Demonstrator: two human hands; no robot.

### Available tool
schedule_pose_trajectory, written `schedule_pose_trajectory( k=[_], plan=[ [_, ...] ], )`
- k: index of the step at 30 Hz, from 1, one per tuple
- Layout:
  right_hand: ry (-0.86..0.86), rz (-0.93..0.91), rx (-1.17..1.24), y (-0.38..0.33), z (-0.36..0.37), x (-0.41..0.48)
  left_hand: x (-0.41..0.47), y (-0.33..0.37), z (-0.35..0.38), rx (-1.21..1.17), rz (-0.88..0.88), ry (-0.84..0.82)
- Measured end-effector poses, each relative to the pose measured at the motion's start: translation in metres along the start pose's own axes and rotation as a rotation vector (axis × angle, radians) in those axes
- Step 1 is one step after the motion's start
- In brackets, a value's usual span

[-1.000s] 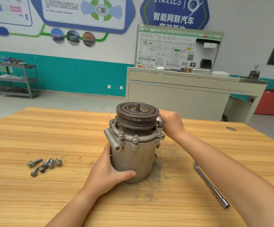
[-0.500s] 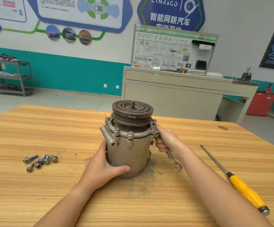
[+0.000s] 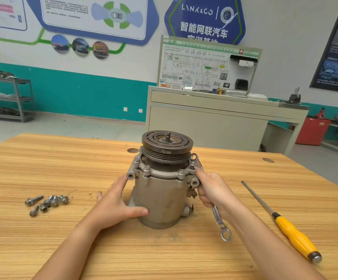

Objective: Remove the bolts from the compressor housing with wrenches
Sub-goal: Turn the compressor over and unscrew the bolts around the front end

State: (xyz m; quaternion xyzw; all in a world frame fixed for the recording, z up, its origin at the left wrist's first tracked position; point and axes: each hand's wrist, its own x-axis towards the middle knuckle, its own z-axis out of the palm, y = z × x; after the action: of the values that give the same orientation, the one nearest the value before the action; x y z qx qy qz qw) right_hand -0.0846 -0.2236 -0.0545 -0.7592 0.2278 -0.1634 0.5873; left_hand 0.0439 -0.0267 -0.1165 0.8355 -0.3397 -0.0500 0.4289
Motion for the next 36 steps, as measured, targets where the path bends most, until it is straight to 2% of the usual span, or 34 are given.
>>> schedule_pose_trajectory(
  k=[2, 4, 6, 8, 10, 11, 13, 15, 18, 23, 26, 31, 33, 36],
  plan=[
    [0.014, 0.015, 0.054, 0.005, 0.001, -0.016, -0.005, 0.005, -0.007, -0.020, -0.025, 0.022],
    [-0.015, 0.017, 0.132, 0.012, 0.000, -0.027, -0.015, 0.018, -0.018, -0.279, 0.018, 0.141],
    [-0.050, 0.021, 0.216, 0.017, 0.000, -0.034, -0.026, 0.047, -0.030, -0.540, 0.209, 0.307],
    [-0.045, 0.020, 0.300, 0.022, 0.004, -0.035, -0.024, 0.087, -0.038, -0.388, 0.509, 0.361],
    [-0.004, -0.010, 0.409, 0.027, 0.010, -0.034, -0.013, 0.128, -0.038, 0.031, 0.749, 0.218],
    [0.022, -0.033, 0.467, 0.029, 0.014, -0.033, -0.004, 0.144, -0.036, 0.281, 0.796, 0.113],
    [0.066, -0.064, 0.548, 0.033, 0.019, -0.033, 0.012, 0.163, -0.031, 0.680, 0.767, -0.090],
    [0.096, -0.096, 0.572, 0.035, 0.020, -0.034, 0.026, 0.167, -0.027, 0.858, 0.717, -0.209],
    [0.117, -0.128, 0.559, 0.037, 0.020, -0.036, 0.036, 0.166, -0.023, 0.937, 0.698, -0.267],
    [0.135, -0.119, 0.589, 0.038, 0.022, -0.037, 0.042, 0.169, -0.024, 0.886, 0.660, -0.309],
    [0.140, -0.120, 0.597, 0.039, 0.024, -0.039, 0.038, 0.179, -0.036, 0.697, 0.665, -0.242],
    [0.187, -0.168, 0.607, 0.043, 0.023, -0.042, 0.014, 0.165, -0.082, 0.332, 0.675, 0.010],
    [0.223, -0.212, 0.620, 0.045, 0.024, -0.043, -0.004, 0.134, -0.100, 0.253, 0.560, 0.127],
    [0.272, -0.284, 0.614, 0.046, 0.026, -0.045, -0.033, 0.062, -0.125, 0.148, 0.256, 0.284]
  ],
)
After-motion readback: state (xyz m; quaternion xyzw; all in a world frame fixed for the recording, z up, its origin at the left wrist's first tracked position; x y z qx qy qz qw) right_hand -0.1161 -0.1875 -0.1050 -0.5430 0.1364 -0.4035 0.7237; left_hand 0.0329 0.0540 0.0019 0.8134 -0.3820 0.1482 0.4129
